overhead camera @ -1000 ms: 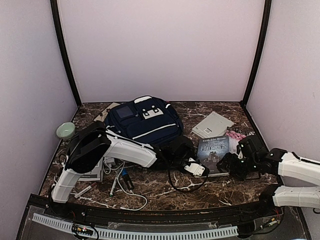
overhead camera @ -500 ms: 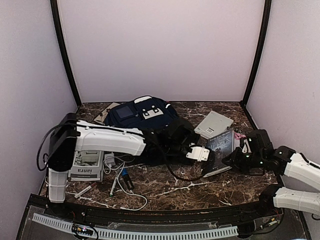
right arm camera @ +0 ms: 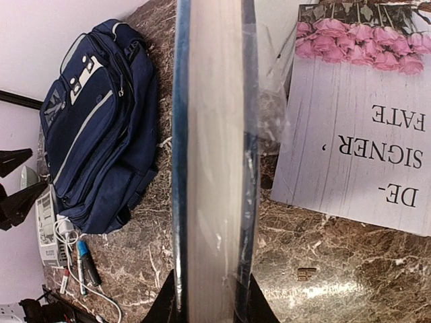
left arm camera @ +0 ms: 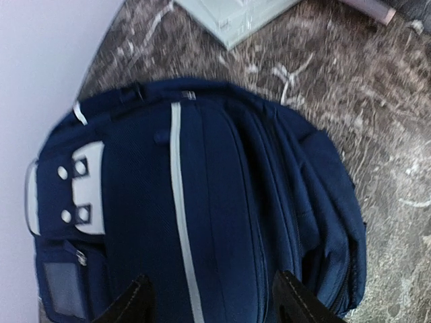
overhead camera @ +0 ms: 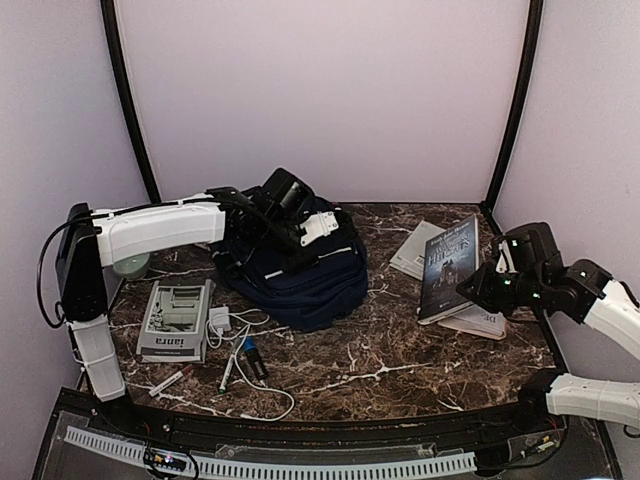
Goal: Pack the student bag
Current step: Open the second largest pocket of the student bag.
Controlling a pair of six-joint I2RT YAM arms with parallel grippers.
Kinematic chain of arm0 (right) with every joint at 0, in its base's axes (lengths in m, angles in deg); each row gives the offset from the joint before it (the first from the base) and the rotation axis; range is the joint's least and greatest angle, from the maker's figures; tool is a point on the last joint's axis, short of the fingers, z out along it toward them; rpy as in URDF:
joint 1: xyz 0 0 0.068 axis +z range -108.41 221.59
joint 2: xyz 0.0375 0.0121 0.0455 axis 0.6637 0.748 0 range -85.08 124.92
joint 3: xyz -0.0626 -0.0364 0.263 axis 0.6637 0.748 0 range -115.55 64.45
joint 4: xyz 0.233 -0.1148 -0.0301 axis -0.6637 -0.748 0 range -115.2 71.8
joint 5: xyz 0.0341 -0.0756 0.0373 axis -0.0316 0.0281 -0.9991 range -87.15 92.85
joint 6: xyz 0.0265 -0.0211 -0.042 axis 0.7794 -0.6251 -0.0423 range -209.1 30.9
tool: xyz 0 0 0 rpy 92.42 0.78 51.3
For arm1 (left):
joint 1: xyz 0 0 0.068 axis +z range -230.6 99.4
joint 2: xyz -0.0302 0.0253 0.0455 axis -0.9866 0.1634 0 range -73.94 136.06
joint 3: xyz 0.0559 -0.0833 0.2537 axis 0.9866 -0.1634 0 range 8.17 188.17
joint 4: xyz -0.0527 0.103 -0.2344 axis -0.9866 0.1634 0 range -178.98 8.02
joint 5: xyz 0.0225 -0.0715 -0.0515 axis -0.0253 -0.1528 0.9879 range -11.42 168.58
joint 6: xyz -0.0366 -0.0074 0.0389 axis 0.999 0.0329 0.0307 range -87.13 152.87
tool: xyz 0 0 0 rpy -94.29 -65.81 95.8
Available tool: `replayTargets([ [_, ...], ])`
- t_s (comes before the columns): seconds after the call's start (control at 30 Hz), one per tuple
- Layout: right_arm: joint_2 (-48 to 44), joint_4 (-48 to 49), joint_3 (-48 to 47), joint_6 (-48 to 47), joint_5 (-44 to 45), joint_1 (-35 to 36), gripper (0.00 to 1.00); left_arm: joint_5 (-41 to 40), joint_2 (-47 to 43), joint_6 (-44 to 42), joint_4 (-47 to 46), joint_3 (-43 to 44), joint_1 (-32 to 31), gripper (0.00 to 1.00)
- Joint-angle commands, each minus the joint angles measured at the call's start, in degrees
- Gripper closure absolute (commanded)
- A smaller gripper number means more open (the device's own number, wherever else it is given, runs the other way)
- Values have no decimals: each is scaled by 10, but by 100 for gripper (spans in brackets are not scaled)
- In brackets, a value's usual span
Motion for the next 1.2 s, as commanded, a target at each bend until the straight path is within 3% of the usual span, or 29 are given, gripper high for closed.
replayTargets([
  [0.0, -12, 54, -16, -29, 20, -3, 100, 10, 10, 24, 10, -18, 11, 36],
  [0.13, -18, 53, -9, -32, 19, -2, 100, -17, 36, -6, 11, -28, 16, 24],
  [0.53, -20, 55, -17, -44, 5, -2, 100, -92, 98, -53, -50, -56, 26, 25],
  [0.6, -25, 54, -22, -49, 0, -2, 100, -108, 100, -63, -73, -71, 27, 33],
  [0.67, -27, 54, -26, -52, -7, -3, 100, -118, 99, -69, -87, -78, 27, 48],
  [0.73, -26, 55, -28, -54, -13, -2, 100, -126, 99, -75, -99, -80, 27, 68],
  [0.8, -25, 56, -30, -56, -19, -2, 100, -143, 93, -82, -112, -81, 27, 95],
  [0.83, -25, 59, -31, -58, -22, -2, 100, -153, 85, -83, -122, -84, 27, 100],
  [1.03, -20, 99, -47, -81, -84, -3, 100, -205, -36, -111, -261, -144, 25, 100],
  [1.17, 6, 155, -50, -76, -153, -2, 100, -203, -124, -122, -292, -157, 25, 100],
])
